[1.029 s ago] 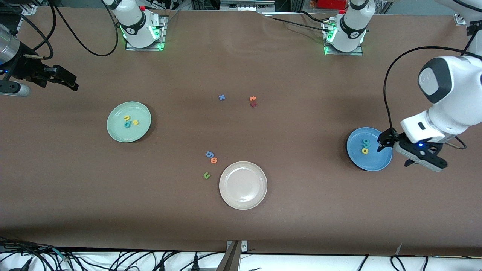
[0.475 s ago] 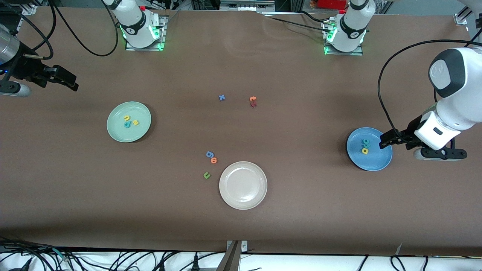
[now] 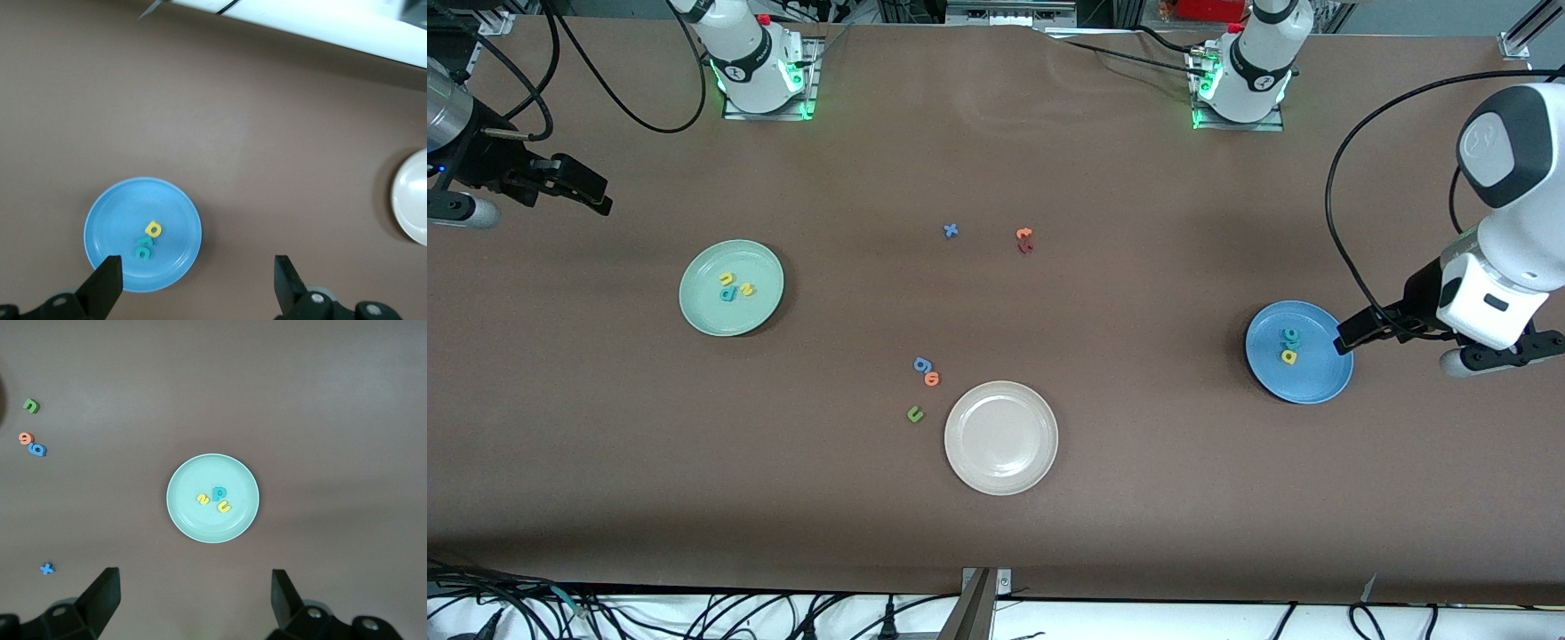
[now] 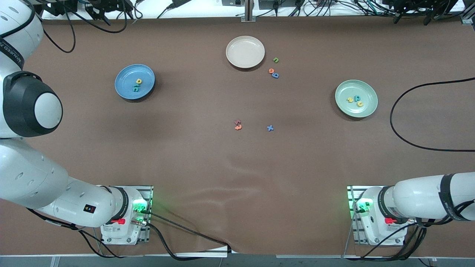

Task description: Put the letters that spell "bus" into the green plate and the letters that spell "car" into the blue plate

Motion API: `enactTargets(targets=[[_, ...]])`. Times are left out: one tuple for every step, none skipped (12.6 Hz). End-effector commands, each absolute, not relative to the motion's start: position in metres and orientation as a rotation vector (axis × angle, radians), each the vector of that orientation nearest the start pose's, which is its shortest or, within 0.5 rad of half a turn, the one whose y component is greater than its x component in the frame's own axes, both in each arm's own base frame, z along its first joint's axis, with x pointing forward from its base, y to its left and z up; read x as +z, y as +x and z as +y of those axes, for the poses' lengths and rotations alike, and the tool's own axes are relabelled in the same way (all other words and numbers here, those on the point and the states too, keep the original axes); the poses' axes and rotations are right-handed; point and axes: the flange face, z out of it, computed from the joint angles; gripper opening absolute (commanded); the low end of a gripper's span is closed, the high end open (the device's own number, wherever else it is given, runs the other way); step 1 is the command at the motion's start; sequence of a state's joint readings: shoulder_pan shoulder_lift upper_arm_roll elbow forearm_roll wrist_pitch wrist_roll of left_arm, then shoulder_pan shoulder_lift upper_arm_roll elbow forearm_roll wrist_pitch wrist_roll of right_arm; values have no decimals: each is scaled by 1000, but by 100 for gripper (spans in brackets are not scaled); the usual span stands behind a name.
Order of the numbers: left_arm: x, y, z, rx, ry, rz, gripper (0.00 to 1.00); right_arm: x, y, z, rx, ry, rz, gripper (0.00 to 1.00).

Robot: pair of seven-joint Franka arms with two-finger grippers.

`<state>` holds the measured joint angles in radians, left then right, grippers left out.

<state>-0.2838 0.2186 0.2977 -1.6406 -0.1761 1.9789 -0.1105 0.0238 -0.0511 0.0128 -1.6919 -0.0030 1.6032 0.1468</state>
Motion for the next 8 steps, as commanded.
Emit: enactTargets(targets=[[556, 629, -23, -265, -3241, -133, 100, 601, 538, 20, 52, -3128, 167, 100], [578, 616, -27, -309, -3216, -94, 100, 601, 538, 19, 52, -3129, 167, 100], [594, 604, -35, -314, -3209, -56, 100, 601, 538, 19, 52, -3129, 167, 100], [602, 597, -38, -319, -3214, -42, 100, 601, 538, 19, 52, -3129, 169, 100], [604, 594, -39, -319, -3218, -38, 100, 601, 538, 19, 52, -3129, 167, 100], [601, 589, -40, -304, -3219, -31, 100, 601, 538, 19, 52, -3129, 169, 100], [595, 585, -32, -285, -3219, -47, 100, 601, 538, 19, 52, -3129, 167, 100], [590, 585, -22, -270, -3227, -76, 100, 601, 538, 19, 52, -3129, 167, 100]])
